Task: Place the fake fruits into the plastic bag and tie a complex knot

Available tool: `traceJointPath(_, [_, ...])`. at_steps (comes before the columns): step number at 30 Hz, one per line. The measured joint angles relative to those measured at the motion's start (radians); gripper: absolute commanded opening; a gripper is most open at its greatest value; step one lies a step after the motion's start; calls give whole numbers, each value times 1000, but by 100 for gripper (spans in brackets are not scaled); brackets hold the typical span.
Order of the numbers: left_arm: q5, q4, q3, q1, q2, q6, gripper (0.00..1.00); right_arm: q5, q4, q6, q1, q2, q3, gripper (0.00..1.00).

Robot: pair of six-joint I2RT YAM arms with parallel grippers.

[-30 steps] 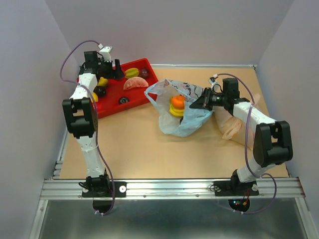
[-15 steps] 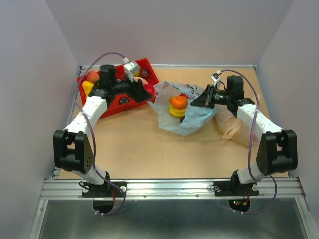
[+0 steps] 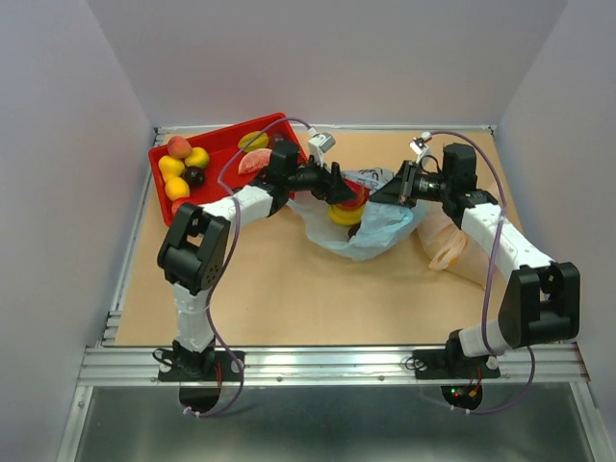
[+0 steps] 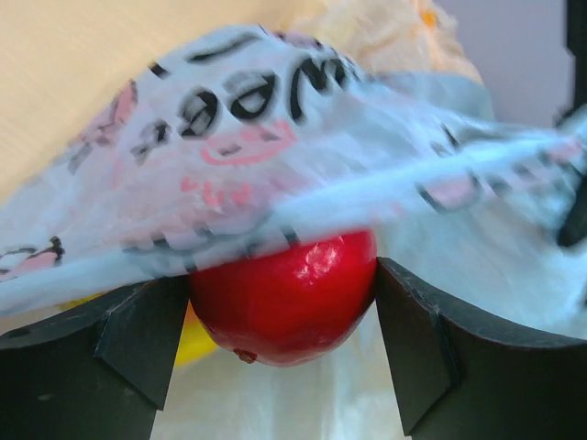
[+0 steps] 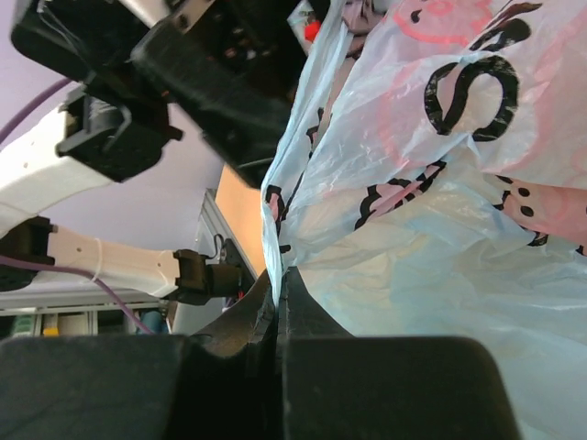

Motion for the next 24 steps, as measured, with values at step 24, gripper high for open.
traceJointPath(24, [-139,40,-111,31,-143,135,98,2,0,-3,-27,116,3,0])
